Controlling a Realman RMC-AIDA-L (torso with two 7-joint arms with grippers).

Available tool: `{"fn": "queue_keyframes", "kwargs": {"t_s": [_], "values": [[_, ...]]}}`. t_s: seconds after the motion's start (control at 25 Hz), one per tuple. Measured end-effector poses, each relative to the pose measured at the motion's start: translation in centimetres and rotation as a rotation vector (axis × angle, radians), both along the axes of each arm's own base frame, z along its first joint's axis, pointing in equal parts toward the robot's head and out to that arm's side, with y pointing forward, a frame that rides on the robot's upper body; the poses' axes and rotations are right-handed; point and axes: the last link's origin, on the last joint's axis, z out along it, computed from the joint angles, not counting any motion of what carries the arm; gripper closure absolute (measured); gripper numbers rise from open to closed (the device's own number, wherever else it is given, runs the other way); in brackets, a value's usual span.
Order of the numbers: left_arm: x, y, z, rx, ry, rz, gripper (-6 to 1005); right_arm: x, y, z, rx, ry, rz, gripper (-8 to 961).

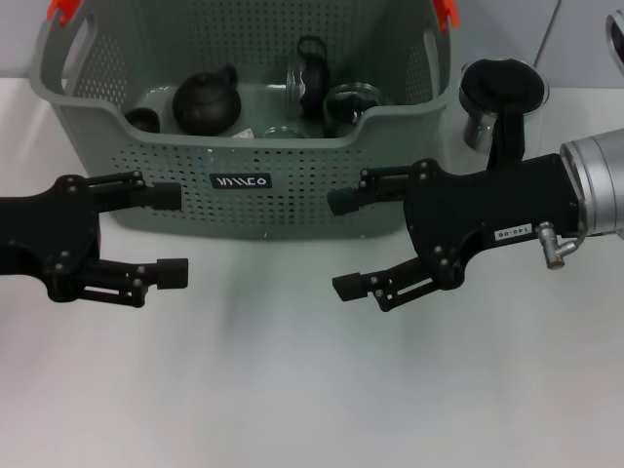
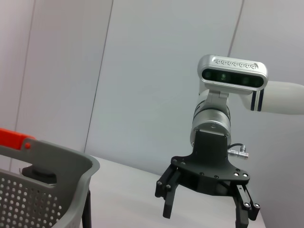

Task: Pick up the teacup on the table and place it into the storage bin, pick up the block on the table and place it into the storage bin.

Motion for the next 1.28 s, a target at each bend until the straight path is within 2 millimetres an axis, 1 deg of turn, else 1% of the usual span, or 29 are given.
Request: {"fn": "queue_keyframes", "kwargs": {"t_s": [1.28], "values": [[0.04, 0.0, 0.0, 0.0, 0.0, -0.002, 48, 0.05, -0.01, 0.01, 0.003, -0.004, 0.007, 6]]}}
